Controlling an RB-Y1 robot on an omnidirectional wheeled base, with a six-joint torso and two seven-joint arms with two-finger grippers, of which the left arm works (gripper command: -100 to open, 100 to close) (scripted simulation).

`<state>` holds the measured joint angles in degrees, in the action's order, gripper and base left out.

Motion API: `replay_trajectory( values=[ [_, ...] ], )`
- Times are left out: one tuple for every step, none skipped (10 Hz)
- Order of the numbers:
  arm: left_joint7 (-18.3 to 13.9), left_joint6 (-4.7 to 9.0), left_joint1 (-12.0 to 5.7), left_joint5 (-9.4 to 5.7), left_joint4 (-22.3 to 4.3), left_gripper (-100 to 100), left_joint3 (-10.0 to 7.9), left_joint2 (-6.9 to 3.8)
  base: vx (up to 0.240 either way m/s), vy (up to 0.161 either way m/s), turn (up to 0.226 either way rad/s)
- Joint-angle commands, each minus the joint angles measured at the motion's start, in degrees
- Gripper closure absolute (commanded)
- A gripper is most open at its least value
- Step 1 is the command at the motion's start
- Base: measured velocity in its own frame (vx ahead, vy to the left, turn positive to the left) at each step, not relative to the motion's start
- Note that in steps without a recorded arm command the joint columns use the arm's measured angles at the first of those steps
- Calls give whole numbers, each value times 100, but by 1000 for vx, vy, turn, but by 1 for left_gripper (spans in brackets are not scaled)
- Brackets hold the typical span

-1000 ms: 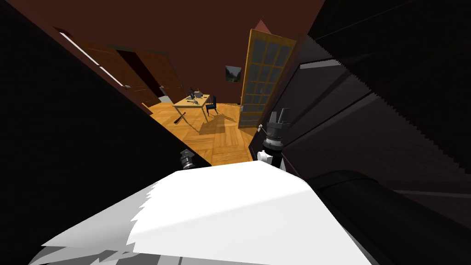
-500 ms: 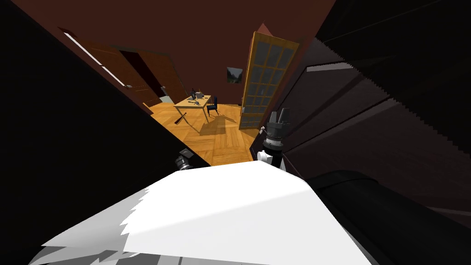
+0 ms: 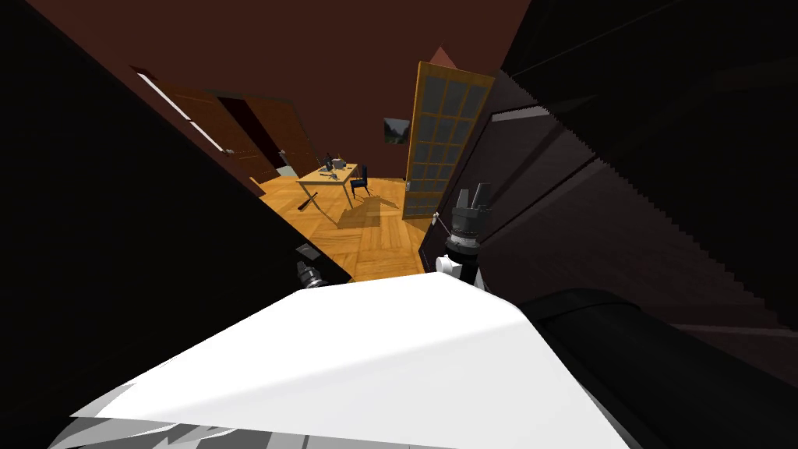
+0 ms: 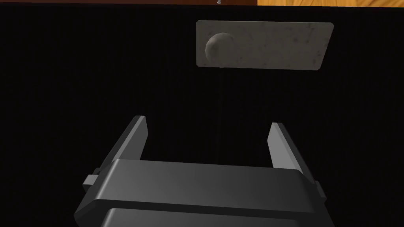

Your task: Push the door open

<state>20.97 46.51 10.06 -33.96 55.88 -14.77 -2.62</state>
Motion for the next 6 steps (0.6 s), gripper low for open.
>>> replay_trajectory(
  values=[
    [46, -26, 35, -54, 87, -100, -14, 119, -76, -193, 35],
    [25, -18, 22, -34, 56, -100, -11, 68, -40, -90, 18],
    [9, 36, 15, -38, 5, -100, -23, -12, 99, 86, -30],
    [3, 51, 12, -38, -10, -100, -26, -24, 173, 163, -37],
    [-8, 83, 7, -38, -41, -100, -33, -40, 219, 176, -27],
    [-21, 115, 1, -37, -73, -100, -40, -43, 232, 171, -33]
  ],
)
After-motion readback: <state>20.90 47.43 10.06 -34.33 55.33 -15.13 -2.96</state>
